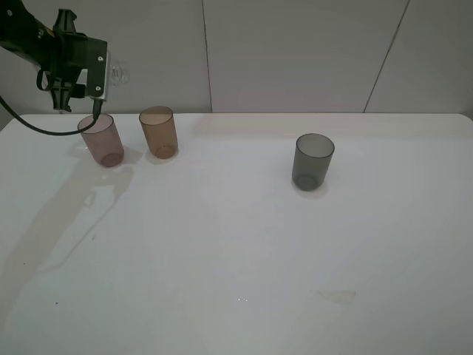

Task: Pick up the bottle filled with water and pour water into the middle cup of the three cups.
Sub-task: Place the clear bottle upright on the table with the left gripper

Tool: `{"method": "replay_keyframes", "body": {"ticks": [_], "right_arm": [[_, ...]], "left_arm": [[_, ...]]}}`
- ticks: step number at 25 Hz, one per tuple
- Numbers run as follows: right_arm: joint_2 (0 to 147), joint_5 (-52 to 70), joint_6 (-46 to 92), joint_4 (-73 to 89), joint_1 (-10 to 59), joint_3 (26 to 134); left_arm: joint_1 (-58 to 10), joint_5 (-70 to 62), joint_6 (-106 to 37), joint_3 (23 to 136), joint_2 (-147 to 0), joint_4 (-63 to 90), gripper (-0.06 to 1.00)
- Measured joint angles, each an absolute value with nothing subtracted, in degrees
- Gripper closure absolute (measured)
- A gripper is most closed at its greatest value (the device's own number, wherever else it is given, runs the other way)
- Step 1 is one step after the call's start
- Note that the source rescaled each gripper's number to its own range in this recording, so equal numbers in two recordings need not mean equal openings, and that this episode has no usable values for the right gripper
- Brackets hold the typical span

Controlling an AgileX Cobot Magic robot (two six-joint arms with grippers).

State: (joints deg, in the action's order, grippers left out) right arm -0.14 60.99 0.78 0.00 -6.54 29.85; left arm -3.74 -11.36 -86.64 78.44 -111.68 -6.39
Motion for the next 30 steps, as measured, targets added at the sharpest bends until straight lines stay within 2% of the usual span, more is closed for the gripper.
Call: {"method": "replay_keyframes", "body": {"ticks": [30], "right_arm": [[-0.1,61.0,0.8,0.0,-6.5,29.8]], "left_arm": [[-4.2,-4.7,-89.7,78.4,-113.6,-9.6,0.93]]}}
